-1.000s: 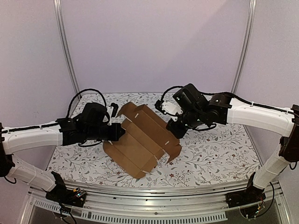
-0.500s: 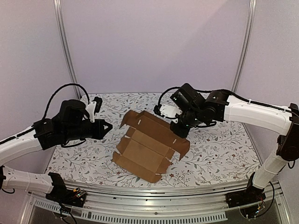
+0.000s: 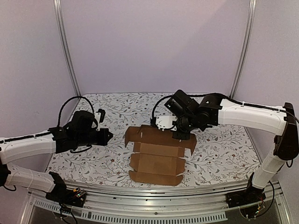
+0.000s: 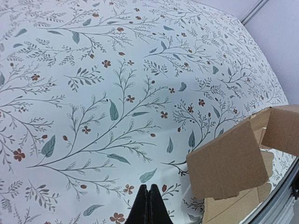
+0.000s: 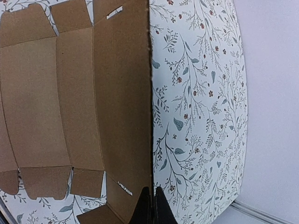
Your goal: Fold the paper box
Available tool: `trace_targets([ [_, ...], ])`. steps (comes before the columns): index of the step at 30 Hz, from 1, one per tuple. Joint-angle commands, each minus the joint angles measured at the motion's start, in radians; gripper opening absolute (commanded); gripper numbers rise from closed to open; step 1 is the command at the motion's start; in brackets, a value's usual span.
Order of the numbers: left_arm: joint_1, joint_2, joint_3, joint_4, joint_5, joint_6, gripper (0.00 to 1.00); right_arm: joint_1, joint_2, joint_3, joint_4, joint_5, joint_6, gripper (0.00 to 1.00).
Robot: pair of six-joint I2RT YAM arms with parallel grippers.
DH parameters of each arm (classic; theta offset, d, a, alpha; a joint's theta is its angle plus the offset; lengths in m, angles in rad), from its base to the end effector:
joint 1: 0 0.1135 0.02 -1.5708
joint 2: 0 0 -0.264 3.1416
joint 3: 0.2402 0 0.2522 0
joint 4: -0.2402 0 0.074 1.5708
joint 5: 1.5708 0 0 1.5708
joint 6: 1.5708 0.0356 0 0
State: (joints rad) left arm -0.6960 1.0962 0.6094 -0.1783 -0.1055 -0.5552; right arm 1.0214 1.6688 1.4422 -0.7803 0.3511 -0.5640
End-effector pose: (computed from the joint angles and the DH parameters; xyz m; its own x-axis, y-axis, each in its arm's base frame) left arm 0.1789 -0.1446 0.2192 -0.7050 -0.0940 -0.7029 0.2382 0.9022 -0.3595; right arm 0.1960 0.2967 0.2889 0.0038 -0.9551 -0.2963 -0.8316 0.1616 -0.5314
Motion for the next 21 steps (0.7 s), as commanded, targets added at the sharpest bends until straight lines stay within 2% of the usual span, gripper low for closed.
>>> trace_targets([
  [1, 0.021, 0.075, -0.032, 0.216, 0.143, -0.010, 0.00, 0.014, 0.041, -0.023, 0.039, 0.057, -0.084, 0.00],
  [9, 0.021, 0.262, -0.016, 0.381, 0.304, -0.014, 0.00, 0.043, 0.056, -0.038, 0.079, 0.062, -0.098, 0.00],
  [21, 0.021, 0.364, -0.042, 0.484, 0.424, -0.049, 0.00, 0.067, 0.085, -0.100, 0.157, 0.124, -0.090, 0.00],
])
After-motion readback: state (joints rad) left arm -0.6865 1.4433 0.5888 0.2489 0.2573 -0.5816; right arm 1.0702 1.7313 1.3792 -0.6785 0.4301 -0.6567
